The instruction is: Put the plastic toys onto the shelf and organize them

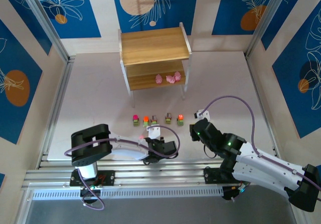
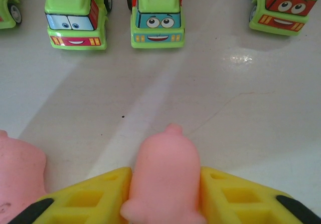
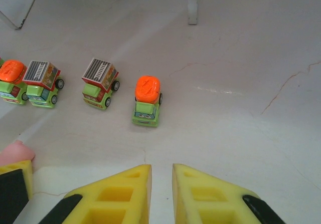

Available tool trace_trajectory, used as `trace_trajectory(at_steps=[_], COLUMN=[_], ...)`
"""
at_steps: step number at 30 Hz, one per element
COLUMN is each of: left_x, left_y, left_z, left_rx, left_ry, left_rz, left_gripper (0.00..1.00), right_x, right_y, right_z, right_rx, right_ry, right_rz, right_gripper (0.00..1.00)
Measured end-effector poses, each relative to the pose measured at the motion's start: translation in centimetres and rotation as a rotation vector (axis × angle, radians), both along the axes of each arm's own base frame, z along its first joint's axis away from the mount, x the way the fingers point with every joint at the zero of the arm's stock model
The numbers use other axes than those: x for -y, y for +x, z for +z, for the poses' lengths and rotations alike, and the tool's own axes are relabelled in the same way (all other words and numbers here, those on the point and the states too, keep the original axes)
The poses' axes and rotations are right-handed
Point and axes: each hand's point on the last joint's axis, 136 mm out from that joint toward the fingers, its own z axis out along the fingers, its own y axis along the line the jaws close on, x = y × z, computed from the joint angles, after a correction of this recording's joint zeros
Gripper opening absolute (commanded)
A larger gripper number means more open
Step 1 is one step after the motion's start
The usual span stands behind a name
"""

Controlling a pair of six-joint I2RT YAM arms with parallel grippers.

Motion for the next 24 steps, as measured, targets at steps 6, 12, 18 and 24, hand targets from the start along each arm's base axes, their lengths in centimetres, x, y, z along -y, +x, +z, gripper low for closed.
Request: trace_trajectory(at_steps=[6, 12, 18, 24], left_x=[0.2, 0.5, 1.1, 1.6], left_y=[0.2, 0.2, 0.4, 0.8], left_z=[0.2, 0.4, 1.2, 3.4], left_rx=[0.003, 0.004, 0.01, 0.03], left_ry=[0.006, 0.022, 0.026, 0.025], left_rz=[-0.011, -0.029, -0.049, -0.067], left_gripper=[0.23, 0.18, 0.2, 0.21], right_x=[0.0, 0.0, 0.1, 0.3], right_y=[0.0, 0.0, 0.0, -0.1], right_z=[0.0, 0.0, 0.1, 0.1], right_rx=[0.0, 0.0, 0.004, 0.009], right_ry=[0.0, 0.0, 0.005, 0.012], right_rz=[-0.001, -0.001, -0.001, -0.002], right_gripper=[0.19, 0.19, 0.19, 0.19])
